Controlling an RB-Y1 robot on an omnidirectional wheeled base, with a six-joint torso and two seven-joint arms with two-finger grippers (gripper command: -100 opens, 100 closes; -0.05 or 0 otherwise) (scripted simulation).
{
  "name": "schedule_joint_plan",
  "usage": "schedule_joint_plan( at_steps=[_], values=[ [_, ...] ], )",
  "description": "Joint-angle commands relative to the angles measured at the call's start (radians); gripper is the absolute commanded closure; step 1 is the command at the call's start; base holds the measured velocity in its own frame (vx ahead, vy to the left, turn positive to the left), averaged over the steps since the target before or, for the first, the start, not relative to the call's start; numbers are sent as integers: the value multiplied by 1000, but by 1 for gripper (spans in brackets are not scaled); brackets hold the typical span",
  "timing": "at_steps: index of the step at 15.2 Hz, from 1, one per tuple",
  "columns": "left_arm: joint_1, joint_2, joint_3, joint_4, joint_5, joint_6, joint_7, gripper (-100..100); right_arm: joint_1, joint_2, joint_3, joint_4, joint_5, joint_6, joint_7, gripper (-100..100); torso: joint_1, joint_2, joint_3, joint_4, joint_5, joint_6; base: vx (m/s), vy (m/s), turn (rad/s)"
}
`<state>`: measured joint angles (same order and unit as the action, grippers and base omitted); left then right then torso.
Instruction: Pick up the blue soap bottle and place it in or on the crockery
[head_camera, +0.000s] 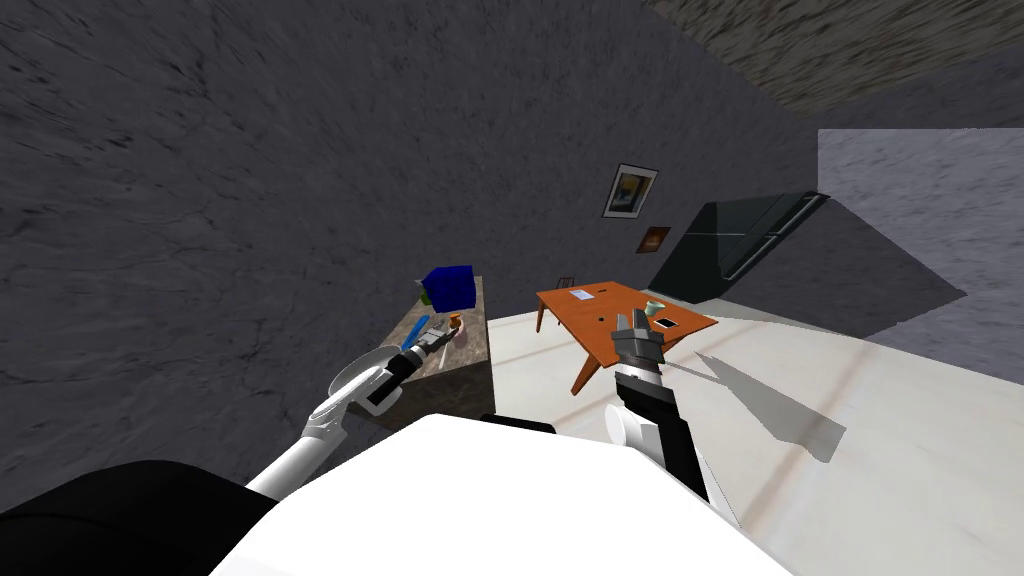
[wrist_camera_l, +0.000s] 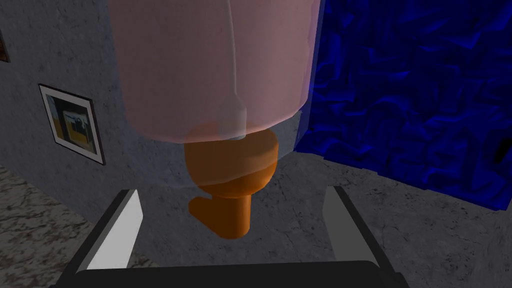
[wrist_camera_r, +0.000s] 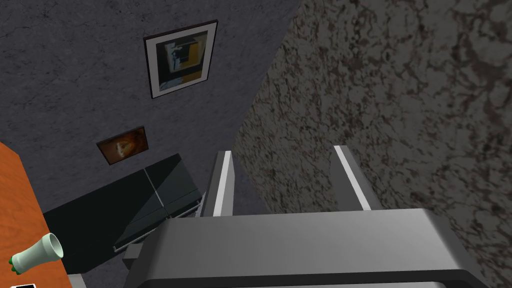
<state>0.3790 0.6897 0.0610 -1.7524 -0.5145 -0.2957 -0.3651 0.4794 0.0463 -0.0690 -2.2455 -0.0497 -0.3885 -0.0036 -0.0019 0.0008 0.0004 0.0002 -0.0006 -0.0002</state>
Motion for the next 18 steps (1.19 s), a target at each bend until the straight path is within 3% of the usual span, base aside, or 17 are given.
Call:
schedule_joint_plan(
  at_steps=[1, 6, 7, 13, 14, 16, 17, 18],
  values=[
    [0, 0, 0, 0, 0, 0, 0, 100, 0, 0, 0, 0, 0, 0, 0, 0, 0, 0, 0, 0, 0, 0, 0, 0, 0],
    [0, 0, 0, 0, 0, 0, 0, 100, 0, 0, 0, 0, 0, 0, 0, 0, 1, 0, 0, 0, 0, 0, 0, 0, 0],
    [6, 20, 22, -8, 1, 30, 5, -100, 0, 0, 0, 0, 0, 0, 0, 0, 1, 0, 0, 0, 0, 0, 22, -62, 92],
    [20, 65, 71, -25, 4, 96, 18, -100, 0, 0, 0, 0, 0, 0, 0, 0, -11, -4, -2, -1, -2, 0, 59, -161, 98],
    [16, 55, 59, -23, 3, 81, 15, -100, 0, 0, 0, 0, 0, 0, 0, 0, -11, -4, -2, -1, -2, 0, 37, -108, 55],
    [-17, 47, 65, 15, 8, 93, 18, -100, 0, 0, 0, 0, 0, 0, 0, 0, -4, -3, -2, -1, -1, 1, 27, -6, -157],
    [-4, 51, 62, -1, 6, 90, 17, -100, 0, 0, 0, 0, 0, 0, 0, 0, -1, -3, -2, -1, 0, 1, 2, 15, -80],
    [-7, 51, 62, 2, 7, 91, 17, 100, 0, 0, 0, 0, 0, 0, 0, 0, 1, -2, -1, -1, 0, 0, 0, 0, 0]
  ],
)
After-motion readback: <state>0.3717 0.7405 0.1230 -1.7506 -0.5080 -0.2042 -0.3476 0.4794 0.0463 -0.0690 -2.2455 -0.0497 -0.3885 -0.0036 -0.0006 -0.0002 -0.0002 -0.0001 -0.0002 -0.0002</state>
